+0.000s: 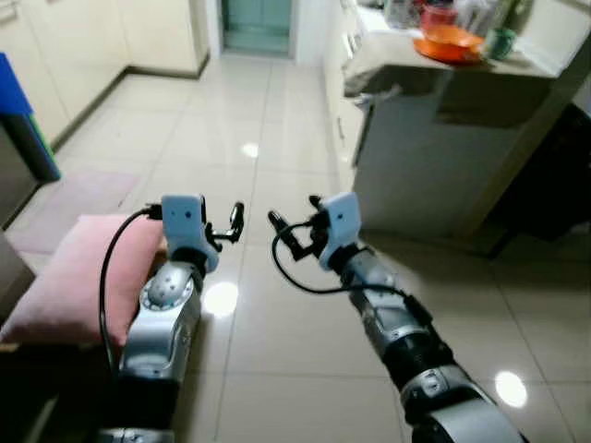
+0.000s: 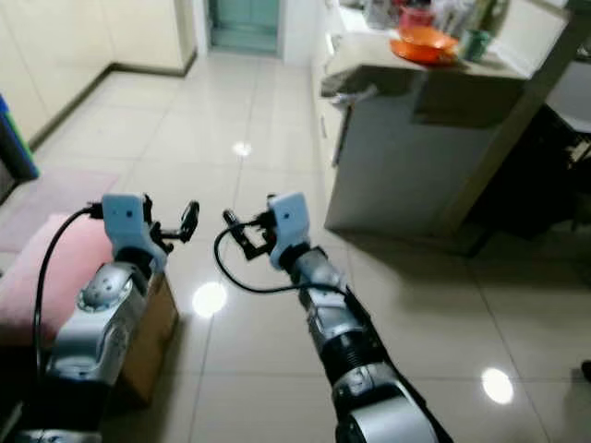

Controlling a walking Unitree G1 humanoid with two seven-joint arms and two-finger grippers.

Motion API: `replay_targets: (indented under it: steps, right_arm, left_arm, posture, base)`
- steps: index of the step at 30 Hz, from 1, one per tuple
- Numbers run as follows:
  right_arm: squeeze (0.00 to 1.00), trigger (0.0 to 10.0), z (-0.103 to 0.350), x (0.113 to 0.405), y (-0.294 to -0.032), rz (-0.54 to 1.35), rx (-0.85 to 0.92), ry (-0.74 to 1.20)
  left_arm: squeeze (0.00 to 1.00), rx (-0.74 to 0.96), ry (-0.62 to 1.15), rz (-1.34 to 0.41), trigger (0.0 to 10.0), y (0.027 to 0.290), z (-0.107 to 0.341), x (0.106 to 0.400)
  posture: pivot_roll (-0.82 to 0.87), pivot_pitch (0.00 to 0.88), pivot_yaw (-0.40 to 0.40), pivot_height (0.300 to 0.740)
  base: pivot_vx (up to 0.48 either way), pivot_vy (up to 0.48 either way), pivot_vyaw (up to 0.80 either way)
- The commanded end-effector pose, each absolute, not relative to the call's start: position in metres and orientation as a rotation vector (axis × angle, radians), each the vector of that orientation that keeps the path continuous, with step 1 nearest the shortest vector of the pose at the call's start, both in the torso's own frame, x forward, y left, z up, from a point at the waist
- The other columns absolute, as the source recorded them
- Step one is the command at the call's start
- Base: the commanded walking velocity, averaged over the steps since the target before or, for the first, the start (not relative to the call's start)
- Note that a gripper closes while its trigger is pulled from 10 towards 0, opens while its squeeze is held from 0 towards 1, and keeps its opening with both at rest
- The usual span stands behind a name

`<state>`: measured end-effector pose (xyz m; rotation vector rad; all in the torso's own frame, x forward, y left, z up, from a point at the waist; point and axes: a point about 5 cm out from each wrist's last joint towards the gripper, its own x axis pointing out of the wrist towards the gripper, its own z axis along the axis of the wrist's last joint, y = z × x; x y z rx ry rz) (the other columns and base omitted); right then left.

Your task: Setting the table

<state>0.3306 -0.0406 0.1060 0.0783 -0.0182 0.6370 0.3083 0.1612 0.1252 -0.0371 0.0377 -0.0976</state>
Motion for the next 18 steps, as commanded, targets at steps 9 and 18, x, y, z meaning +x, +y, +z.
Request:
replay_targets:
  steps: [9, 18]
  right_arm:
    - [0.00, 10.0, 0.1026, 0.3273, -0.0490, 0.611, 0.066, -0.016]
    - [0.00, 10.0, 0.1017, 0.3243, -0.0499, 0.609, 0.067, -0.014]
  left_arm:
    - [0.00, -0.051, 0.034, -0.127, 10.0, 0.1578, 0.1229, 0.3076]
    - [0.00, 0.035, 0.053, -0.168, 10.0, 0.1519, 0.1195, 0.3043]
  posture:
    - [-0.02, 0.000, 0.002, 0.740]
    - [-0.03, 0.000, 0.008, 0.740]
  base:
    - [0.000, -0.053, 0.00]
    - [0.479, 0.000, 0.00]
